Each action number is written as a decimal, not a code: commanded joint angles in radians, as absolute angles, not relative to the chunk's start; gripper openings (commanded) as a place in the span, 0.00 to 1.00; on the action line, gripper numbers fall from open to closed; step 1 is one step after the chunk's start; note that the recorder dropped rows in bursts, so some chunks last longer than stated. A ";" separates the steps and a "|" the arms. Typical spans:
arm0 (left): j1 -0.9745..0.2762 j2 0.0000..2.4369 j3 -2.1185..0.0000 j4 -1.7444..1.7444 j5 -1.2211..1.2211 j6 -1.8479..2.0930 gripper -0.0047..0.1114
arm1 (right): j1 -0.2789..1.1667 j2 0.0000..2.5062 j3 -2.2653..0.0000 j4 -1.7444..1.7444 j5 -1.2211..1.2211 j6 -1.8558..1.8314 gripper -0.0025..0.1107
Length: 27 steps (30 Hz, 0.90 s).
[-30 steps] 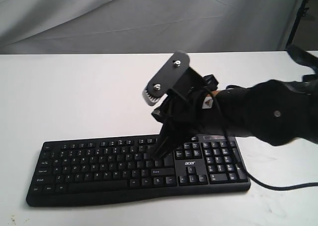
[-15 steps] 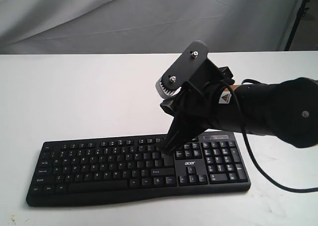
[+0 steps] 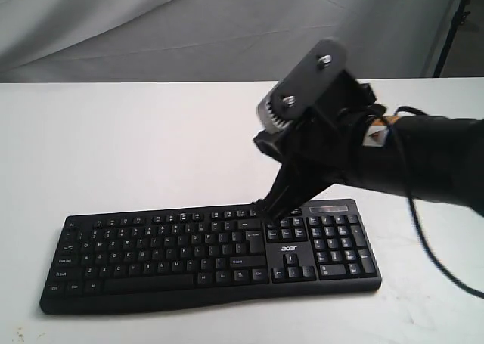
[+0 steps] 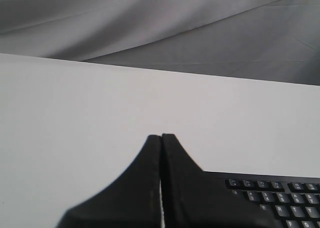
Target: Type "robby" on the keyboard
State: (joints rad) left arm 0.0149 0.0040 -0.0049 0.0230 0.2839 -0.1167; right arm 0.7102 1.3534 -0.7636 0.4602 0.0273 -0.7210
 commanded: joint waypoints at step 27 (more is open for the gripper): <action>0.011 0.000 0.000 0.014 0.281 -0.120 0.04 | -0.031 0.569 -0.489 0.465 0.272 -0.723 0.02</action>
